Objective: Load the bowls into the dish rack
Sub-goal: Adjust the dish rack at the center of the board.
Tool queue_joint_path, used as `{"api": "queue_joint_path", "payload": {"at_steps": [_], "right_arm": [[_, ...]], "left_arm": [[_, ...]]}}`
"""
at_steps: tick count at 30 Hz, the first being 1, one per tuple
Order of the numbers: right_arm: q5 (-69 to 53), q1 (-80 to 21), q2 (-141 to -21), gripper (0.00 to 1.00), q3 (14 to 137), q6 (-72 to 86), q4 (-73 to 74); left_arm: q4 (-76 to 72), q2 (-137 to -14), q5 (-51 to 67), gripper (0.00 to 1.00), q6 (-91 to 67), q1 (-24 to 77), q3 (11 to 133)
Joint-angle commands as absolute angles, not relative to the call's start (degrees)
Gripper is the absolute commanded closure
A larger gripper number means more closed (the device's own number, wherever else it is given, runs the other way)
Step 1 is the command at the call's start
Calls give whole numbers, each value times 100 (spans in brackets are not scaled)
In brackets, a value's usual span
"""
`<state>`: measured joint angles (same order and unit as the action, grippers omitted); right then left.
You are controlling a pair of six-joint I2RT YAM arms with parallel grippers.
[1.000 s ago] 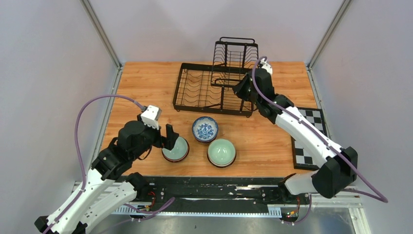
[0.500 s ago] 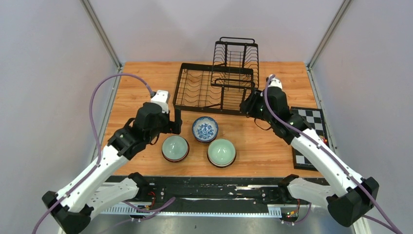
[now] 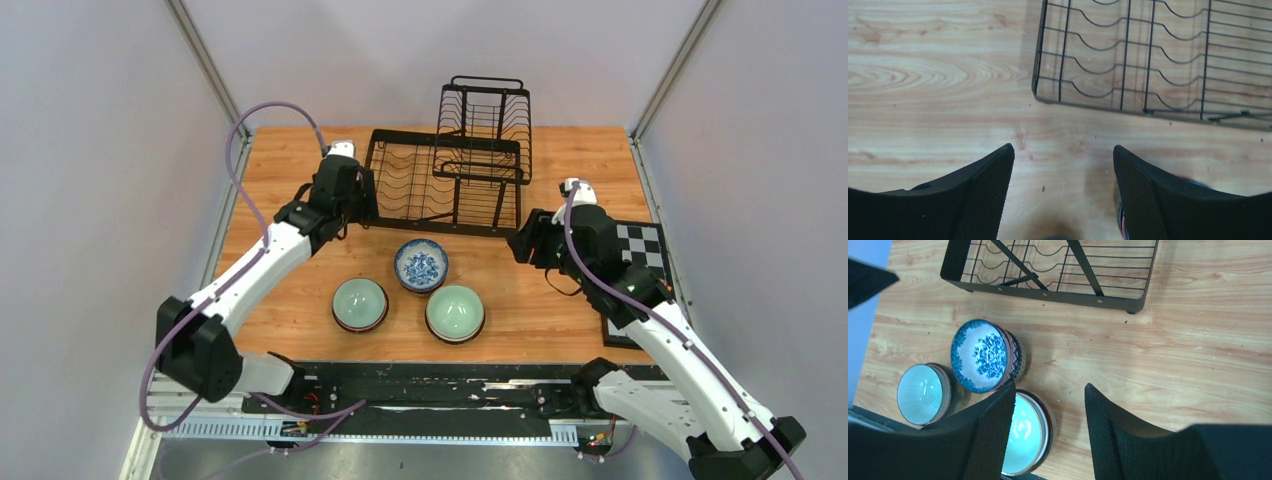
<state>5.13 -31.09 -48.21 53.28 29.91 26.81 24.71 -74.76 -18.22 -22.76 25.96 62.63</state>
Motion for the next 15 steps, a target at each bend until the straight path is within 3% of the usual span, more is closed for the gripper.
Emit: {"api": "queue_joint_path", "payload": {"at_steps": [1, 15], "right_arm": [[404, -3037, -4572, 43, 5279, 2543, 3231], [179, -3039, -4092, 42, 5248, 2238, 3623]], "left_arm": [[2047, -8215, -1907, 26, -2311, 2372, 6865], [1928, -10682, -1168, 36, -1936, 1608, 8593]]}}
